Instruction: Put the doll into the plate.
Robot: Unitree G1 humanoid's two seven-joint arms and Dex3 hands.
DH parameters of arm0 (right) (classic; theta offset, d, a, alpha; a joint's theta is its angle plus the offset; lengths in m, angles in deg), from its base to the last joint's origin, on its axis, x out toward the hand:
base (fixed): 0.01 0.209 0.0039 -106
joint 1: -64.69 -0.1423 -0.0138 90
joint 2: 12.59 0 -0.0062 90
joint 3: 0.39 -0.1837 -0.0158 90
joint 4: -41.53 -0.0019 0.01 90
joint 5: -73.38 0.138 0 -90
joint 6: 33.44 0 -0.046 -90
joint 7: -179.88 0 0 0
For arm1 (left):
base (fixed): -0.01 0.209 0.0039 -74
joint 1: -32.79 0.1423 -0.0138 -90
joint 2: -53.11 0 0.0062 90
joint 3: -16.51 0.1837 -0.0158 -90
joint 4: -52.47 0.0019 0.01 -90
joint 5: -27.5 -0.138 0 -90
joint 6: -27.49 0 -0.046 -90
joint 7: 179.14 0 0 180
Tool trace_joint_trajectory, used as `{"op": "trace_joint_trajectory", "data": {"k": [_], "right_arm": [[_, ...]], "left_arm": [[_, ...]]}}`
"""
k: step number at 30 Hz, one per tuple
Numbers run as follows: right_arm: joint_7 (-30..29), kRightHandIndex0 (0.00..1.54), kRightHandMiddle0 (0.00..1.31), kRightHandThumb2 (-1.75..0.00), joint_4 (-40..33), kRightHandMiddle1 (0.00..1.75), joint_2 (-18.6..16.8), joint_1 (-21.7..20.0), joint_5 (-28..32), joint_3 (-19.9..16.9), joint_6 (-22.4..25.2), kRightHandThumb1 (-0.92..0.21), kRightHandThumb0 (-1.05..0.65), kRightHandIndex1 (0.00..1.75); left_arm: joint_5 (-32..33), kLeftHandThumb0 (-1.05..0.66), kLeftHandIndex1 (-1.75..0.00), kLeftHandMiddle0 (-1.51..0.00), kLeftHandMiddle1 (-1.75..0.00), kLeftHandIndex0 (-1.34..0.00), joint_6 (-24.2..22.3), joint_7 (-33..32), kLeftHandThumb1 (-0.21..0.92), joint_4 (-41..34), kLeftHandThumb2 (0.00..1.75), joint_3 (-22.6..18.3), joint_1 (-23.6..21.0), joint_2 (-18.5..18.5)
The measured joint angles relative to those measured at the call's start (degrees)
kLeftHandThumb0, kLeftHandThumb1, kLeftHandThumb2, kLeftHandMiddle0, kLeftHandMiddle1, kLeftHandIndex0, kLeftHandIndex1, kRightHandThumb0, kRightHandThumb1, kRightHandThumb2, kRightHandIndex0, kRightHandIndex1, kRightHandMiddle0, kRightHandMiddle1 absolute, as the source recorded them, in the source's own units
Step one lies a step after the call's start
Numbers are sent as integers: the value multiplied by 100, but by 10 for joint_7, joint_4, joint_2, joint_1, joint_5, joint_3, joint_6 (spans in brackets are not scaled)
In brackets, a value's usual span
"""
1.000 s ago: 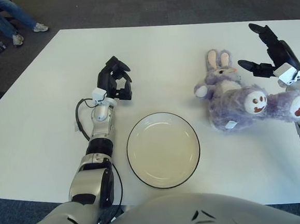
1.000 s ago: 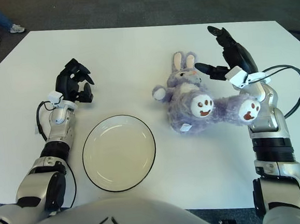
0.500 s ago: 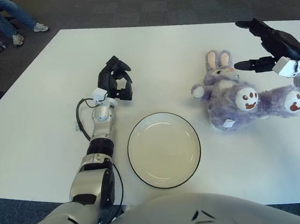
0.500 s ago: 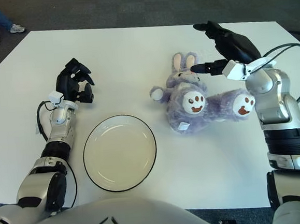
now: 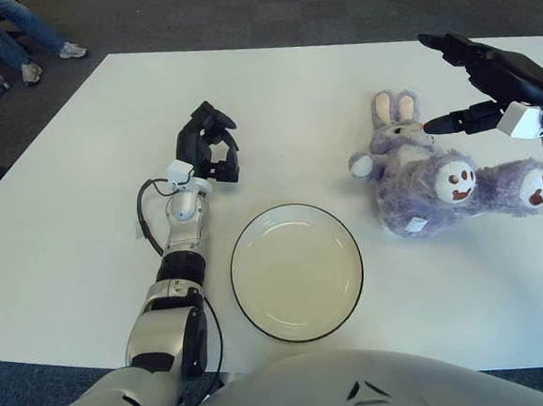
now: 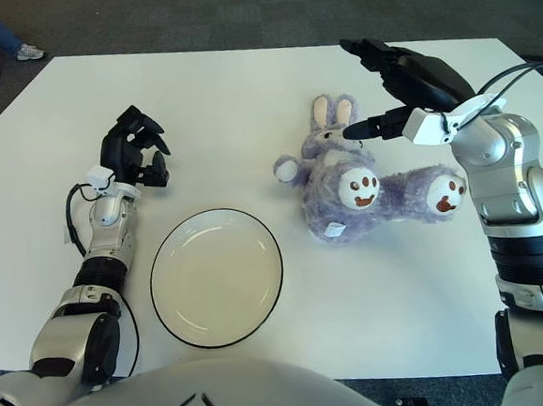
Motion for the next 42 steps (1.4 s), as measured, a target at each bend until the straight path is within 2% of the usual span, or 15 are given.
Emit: {"op": "trace_joint_trajectory", "data": {"k": [4, 10, 11, 14, 17, 20, 23, 29, 38, 39, 42], "right_arm": [[0, 2, 0, -21, -6, 1, 5, 1, -6, 0, -3, -81, -100, 1], [-15, 6, 0, -38, -12, 5, 13, 3, -31, 0, -33, -69, -96, 1], [-23, 7, 0, -46, -10, 7, 15, 3, -41, 0, -46, -64, -93, 1], [-45, 8, 0, -68, 3, 14, 25, 4, -66, 0, -83, -47, -79, 1], [-55, 8, 0, -84, 8, 22, 33, 6, -85, 0, -98, -33, -63, 1], [-66, 8, 0, -96, 11, 27, 36, 12, -105, 0, -98, -23, -49, 0], [-74, 9, 0, -103, 14, 31, 36, 18, -119, 0, -98, -18, -38, 1], [-90, 11, 0, -108, 21, 29, 36, 21, -131, 0, -106, -16, -30, 1], [-126, 15, 0, -110, 21, 8, 37, 41, -160, -6, -125, -23, -26, 3], [-131, 15, 0, -110, 21, 8, 37, 43, -164, -6, -128, -23, -24, 3], [-146, 17, 0, -113, 23, 10, 38, 46, -176, -7, -138, -23, -17, 3]], "left_arm": [[0, -2, -152, -92, -175, -78, 0, 0, -7, -1, 168, 2, 0, 0], [0, -2, -152, -92, -175, -77, -1, 0, -7, -1, 169, 3, 0, 0], [0, -2, -152, -92, -175, -77, -1, 0, -7, -1, 168, 3, 0, 0], [-1, -1, -167, -75, -175, -69, -1, 0, 4, -2, 161, 4, 0, 1], [-1, -1, -172, -69, -175, -67, -1, 0, 8, -2, 158, 4, 1, 1], [-1, -1, -174, -67, -175, -65, -1, 0, 10, -2, 157, 4, 1, 1], [-2, -1, -174, -66, -175, -65, -1, 0, 10, -2, 157, 4, 1, 1], [-2, -1, -175, -66, -175, -65, -1, -4, 11, -2, 156, 4, 1, 1], [-2, -1, -175, -66, -175, -65, -1, -7, 10, -4, 156, 4, 2, 1], [-2, -1, -166, -74, -175, -69, -1, -7, 5, -4, 159, 4, 2, 1], [-2, -2, -156, -86, -175, -75, -1, -7, -3, -5, 165, 5, 3, 1]]}}
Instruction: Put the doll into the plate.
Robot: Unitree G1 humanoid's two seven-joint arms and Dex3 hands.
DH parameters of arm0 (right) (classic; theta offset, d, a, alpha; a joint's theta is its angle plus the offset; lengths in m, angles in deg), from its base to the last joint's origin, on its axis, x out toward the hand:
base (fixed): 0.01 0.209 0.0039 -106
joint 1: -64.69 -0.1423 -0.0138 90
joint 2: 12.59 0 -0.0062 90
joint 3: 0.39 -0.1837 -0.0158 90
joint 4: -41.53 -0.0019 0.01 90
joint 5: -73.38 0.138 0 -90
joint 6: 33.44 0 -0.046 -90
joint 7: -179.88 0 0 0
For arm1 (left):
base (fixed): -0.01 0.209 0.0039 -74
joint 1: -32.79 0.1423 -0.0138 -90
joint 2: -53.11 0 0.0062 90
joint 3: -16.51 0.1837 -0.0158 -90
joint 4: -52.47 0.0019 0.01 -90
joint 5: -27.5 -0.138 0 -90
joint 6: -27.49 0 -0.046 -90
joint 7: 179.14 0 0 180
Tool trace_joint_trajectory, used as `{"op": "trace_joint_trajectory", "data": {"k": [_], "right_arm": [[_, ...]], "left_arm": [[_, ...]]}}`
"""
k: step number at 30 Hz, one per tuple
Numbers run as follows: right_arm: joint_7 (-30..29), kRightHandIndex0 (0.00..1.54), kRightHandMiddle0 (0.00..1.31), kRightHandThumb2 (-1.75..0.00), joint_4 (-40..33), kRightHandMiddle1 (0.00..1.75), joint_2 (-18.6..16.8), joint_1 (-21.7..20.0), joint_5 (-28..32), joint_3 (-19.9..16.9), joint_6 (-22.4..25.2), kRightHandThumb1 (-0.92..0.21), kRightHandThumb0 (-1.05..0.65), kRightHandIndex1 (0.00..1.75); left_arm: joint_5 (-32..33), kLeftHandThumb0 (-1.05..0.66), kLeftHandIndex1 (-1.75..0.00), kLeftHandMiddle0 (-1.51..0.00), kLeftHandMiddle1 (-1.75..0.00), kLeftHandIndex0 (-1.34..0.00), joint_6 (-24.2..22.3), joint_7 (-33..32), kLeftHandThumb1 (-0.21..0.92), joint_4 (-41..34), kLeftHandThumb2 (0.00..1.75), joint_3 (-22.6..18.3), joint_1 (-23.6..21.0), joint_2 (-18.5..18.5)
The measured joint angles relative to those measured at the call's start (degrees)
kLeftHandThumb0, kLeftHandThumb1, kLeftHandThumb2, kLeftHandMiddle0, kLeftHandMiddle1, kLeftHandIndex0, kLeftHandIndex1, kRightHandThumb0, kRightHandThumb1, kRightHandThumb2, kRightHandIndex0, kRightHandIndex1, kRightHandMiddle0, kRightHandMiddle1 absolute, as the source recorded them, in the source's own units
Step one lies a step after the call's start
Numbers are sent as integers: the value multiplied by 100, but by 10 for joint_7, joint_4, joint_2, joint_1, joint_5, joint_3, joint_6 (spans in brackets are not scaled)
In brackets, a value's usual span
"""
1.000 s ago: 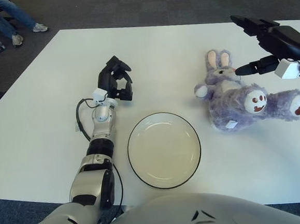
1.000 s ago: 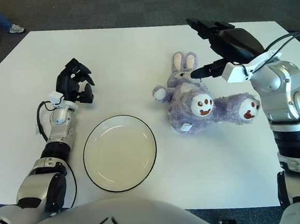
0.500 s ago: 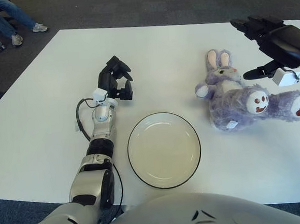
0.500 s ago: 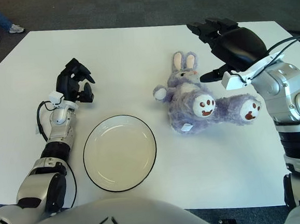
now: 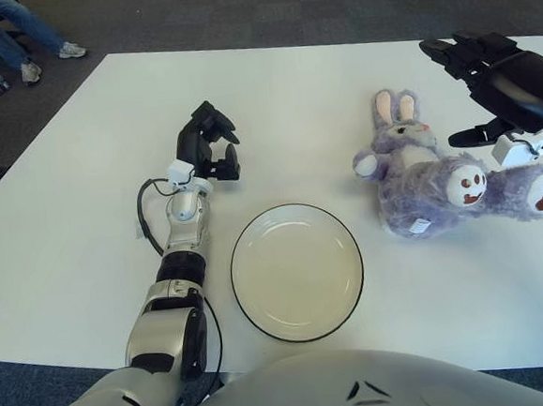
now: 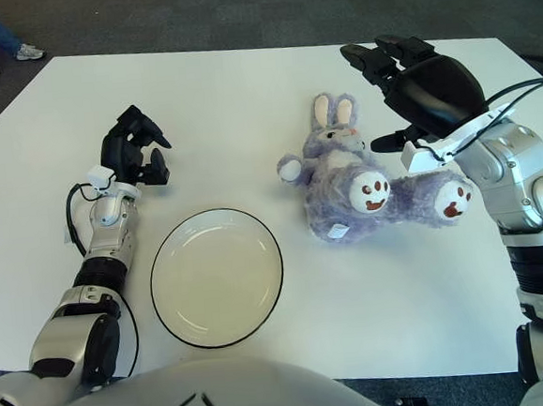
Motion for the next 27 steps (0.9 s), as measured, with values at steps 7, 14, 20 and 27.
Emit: {"op": "trace_joint_trajectory", "data": {"k": [7, 14, 20, 27], "right_arm": [[-31, 11, 0, -123, 10, 9, 10, 0, -30, 0, -26, -24, 3, 1], [-38, 4, 0, -129, 24, 8, 30, 0, -39, 3, -59, -26, 14, 0], [-49, 0, 0, -126, 37, 2, 44, 0, -50, 10, -87, -28, 9, 0], [-19, 0, 0, -121, 46, 0, 67, -5, -33, 18, -117, -27, -3, 0]], "left_arm": [[0, -2, -152, -91, -175, -77, 0, 0, -6, -1, 168, 1, 1, 0], [0, -1, -163, -79, -175, -72, 0, 0, 1, -4, 163, 2, 2, 1], [0, -1, -173, -67, -175, -65, 0, 0, 10, -5, 157, 2, 2, 1], [0, -1, -175, -65, -175, -64, 0, 0, 11, -9, 156, 2, 4, 1]]}}
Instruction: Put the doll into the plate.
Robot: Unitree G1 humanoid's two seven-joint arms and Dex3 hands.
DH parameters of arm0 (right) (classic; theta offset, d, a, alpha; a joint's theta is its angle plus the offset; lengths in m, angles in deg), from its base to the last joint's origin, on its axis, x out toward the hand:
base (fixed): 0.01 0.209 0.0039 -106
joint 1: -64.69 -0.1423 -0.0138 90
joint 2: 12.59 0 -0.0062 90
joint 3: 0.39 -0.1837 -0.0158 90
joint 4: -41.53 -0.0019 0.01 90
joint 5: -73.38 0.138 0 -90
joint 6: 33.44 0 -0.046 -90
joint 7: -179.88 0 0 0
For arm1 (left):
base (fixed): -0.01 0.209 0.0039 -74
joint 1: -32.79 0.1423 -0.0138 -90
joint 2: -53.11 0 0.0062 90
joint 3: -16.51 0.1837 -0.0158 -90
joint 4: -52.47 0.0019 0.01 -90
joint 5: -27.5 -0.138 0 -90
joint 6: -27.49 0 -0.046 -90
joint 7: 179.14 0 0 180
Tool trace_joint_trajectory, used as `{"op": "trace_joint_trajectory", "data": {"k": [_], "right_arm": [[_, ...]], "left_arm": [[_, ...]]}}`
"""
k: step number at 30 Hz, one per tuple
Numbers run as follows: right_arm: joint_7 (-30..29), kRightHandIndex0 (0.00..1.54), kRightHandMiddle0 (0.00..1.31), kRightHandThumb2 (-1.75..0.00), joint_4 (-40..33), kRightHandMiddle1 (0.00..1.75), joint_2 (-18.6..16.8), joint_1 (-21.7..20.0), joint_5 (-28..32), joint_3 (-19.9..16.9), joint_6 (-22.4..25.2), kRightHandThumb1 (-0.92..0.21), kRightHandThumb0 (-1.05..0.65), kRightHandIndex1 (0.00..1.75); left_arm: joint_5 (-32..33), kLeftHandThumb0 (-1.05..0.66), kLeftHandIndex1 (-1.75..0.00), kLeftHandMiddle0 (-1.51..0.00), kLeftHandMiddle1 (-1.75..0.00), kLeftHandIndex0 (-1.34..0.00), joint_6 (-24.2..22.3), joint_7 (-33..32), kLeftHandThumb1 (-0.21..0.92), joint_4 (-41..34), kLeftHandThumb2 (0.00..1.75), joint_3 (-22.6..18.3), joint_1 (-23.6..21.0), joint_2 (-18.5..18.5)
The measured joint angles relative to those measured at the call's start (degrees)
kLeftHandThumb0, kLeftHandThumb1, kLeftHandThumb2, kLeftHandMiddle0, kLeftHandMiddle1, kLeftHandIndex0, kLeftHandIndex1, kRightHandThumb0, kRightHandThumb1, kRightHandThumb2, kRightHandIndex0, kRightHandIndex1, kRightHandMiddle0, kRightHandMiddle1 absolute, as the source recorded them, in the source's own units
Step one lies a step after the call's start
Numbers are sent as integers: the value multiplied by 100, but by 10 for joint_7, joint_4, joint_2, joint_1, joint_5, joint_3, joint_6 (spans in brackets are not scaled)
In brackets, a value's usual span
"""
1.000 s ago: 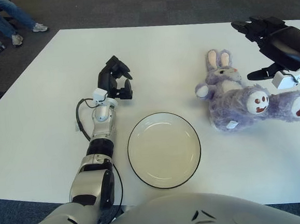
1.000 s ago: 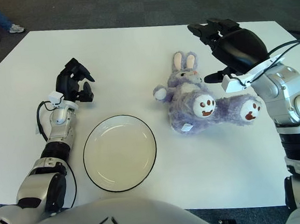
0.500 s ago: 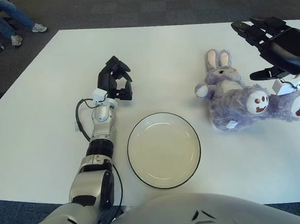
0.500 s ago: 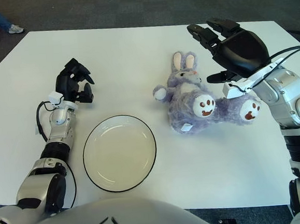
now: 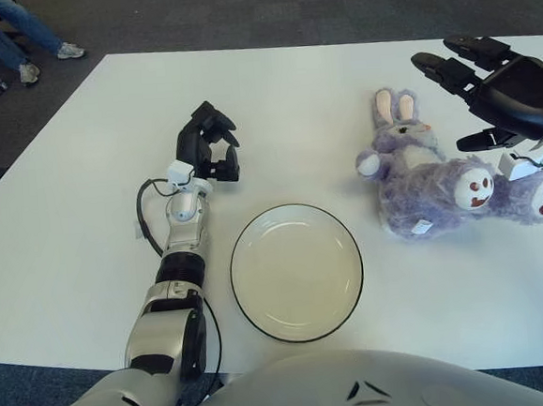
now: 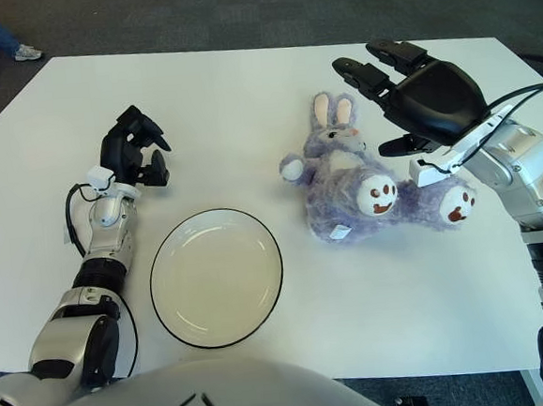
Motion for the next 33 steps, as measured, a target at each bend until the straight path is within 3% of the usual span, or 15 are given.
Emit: {"op": "trace_joint_trajectory", "data": {"k": [2, 7, 14, 18, 21, 29, 33], "right_arm": [[8, 0, 0, -118, 4, 0, 8, -3, 3, 4, -13, -30, -8, 0], [42, 3, 0, -101, 19, 0, 33, -17, 26, 24, -60, -48, -28, 1], [171, 10, 0, -91, 27, 0, 51, -44, 149, 61, -65, -57, -38, 4], [236, 13, 0, -90, 9, 0, 51, -47, 192, 71, -36, -57, -38, 6], [266, 15, 0, -96, -2, 3, 50, -47, 208, 75, -20, -50, -32, 6], [311, 15, 0, -109, -3, 16, 30, -59, 221, 97, 11, -35, -17, 5], [316, 13, 0, -116, 18, 19, 11, -70, 219, 115, 2, -27, -9, 3]], "left_arm": [[0, -1, -175, -65, -175, -64, 0, 0, 11, -1, 156, 0, 0, 0], [0, -1, -175, -65, -175, -65, 0, 0, 11, -2, 156, 0, 1, 0], [0, -1, -175, -65, -175, -64, 0, 0, 11, -6, 156, 1, 3, 0], [0, -1, -175, -65, -175, -64, 0, 0, 11, -9, 155, 2, 4, -1], [0, -1, -175, -65, -175, -64, 0, 0, 11, -11, 155, 3, 5, -1], [0, -1, -175, -65, -175, -64, 0, 0, 12, -17, 155, 3, 10, -1], [1, -1, -175, -65, -175, -64, -2, 1, 11, -25, 156, 4, 13, -2]]}}
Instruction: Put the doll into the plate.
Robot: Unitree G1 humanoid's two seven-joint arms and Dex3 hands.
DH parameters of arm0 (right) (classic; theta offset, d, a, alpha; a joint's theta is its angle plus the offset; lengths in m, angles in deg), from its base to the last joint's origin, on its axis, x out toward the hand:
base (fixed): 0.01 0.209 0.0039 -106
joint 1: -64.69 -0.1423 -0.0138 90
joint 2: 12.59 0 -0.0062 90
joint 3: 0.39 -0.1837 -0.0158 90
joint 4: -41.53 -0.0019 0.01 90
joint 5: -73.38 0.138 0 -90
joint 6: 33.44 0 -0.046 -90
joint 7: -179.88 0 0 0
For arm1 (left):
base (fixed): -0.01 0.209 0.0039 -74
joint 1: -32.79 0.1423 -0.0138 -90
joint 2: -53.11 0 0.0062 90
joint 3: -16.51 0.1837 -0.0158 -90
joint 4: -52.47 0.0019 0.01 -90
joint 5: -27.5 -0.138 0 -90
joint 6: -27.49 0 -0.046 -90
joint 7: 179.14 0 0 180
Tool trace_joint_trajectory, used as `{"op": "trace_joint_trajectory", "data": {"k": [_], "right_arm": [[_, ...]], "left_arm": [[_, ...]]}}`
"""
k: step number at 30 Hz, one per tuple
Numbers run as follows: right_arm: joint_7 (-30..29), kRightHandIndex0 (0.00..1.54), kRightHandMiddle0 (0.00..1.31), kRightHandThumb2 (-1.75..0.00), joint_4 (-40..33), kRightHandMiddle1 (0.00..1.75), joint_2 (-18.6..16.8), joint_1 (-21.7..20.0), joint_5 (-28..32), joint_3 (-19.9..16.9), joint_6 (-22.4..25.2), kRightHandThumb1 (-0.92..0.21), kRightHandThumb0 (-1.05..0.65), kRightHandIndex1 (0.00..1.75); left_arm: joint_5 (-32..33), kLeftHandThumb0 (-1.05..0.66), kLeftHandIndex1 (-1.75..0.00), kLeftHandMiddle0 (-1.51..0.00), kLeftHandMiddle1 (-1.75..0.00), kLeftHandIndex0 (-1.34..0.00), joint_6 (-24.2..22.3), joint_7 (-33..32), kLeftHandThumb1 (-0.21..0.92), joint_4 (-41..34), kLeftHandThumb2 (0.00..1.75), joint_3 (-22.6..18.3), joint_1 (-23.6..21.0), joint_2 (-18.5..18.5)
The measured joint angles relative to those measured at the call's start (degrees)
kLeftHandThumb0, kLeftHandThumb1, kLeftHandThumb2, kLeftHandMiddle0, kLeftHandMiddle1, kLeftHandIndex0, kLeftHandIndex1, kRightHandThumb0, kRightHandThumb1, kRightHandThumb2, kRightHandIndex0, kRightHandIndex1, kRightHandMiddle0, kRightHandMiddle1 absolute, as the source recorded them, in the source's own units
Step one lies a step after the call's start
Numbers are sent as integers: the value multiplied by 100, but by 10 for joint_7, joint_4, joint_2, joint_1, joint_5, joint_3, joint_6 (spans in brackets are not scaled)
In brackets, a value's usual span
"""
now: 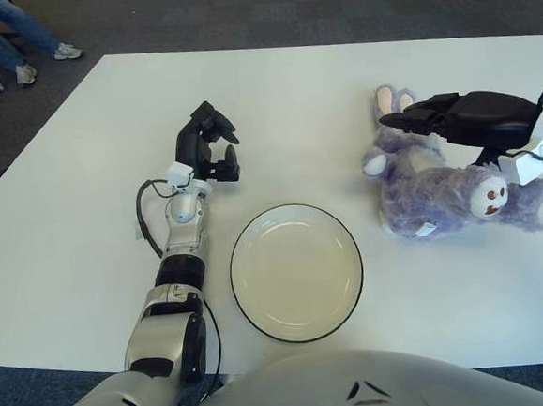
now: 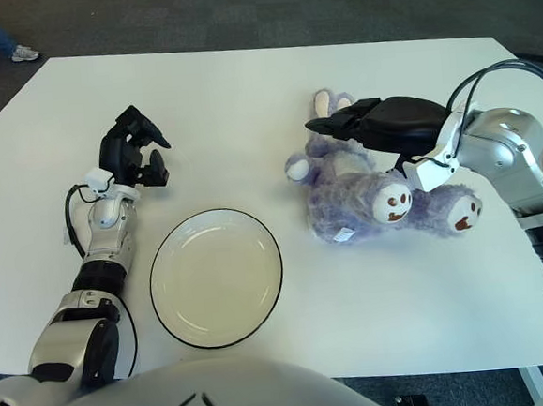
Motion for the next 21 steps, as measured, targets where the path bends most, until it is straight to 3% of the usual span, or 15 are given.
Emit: {"op": "trace_joint_trajectory", "data": {"k": [3, 4, 8, 17, 21], "right_arm": [[2, 13, 0, -118, 15, 21, -10, -5, 0, 10, -14, -24, -7, 3], [2, 14, 0, -117, 19, 23, -13, -8, 0, 13, -19, -23, -9, 3], [3, 17, 0, -112, 38, 30, -22, -18, 2, 20, -41, -23, -20, 5], [16, 18, 0, -103, 60, 55, -50, -43, 5, 46, -59, -25, -35, 8], [31, 19, 0, -102, 65, 56, -57, -62, 5, 62, -75, -27, -37, 10]], "left_arm": [[1, -1, -175, -65, -175, -64, -1, 1, 11, -5, 156, 2, 2, -1], [1, -1, -165, -74, -175, -69, -1, 1, 5, -6, 160, 2, 3, -1], [1, -2, -153, -88, -175, -77, -1, 1, -5, -9, 166, 3, 4, -2], [1, -2, -150, -92, -175, -79, -1, 5, -8, -14, 168, 4, 8, -2], [1, -2, -149, -92, -175, -79, -3, 6, -7, -20, 168, 5, 11, -3]]}}
